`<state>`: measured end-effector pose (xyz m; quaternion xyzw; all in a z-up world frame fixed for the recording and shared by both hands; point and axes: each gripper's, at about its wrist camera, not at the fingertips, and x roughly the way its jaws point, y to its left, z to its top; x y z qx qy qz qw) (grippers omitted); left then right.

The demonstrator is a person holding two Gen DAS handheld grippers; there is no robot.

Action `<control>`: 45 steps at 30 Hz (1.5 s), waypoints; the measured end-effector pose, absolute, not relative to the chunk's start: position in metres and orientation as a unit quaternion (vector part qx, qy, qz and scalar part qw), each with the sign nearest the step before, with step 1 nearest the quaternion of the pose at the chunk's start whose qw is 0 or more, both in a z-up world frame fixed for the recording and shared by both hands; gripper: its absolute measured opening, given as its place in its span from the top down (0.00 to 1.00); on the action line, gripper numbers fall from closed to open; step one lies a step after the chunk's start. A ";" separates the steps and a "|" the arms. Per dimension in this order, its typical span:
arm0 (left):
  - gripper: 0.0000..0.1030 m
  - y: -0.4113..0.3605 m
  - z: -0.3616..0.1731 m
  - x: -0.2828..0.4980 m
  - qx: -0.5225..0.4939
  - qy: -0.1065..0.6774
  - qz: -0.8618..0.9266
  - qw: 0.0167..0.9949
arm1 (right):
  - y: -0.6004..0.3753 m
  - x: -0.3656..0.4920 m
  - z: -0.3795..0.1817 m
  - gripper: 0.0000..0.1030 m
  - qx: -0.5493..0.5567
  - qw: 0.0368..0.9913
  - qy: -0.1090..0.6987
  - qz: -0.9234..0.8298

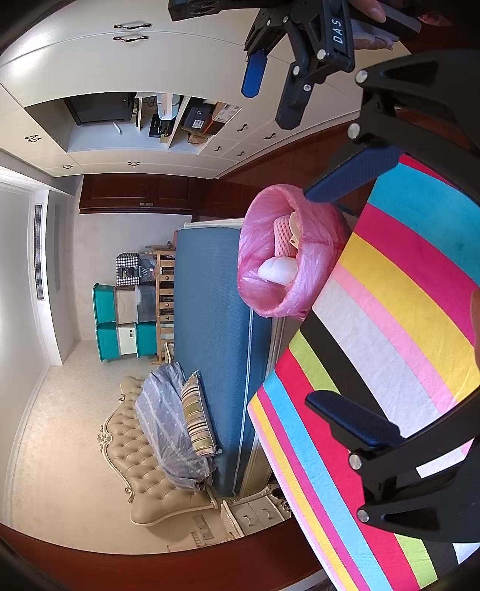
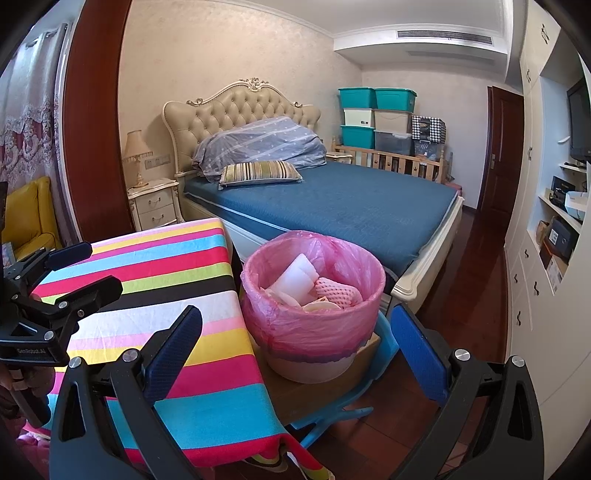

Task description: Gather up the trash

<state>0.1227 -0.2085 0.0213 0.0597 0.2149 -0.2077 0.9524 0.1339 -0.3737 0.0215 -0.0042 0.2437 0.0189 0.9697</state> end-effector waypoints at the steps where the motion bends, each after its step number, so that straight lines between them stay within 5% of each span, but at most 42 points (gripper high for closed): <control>1: 0.04 -0.209 0.022 0.123 0.060 0.215 -0.207 0.953 | -0.374 0.134 0.022 0.07 -0.003 0.970 0.244 0.019; 45: 0.04 -0.213 0.016 0.121 0.058 0.216 -0.205 0.953 | -0.375 0.134 0.016 0.07 -0.004 0.969 0.244 0.019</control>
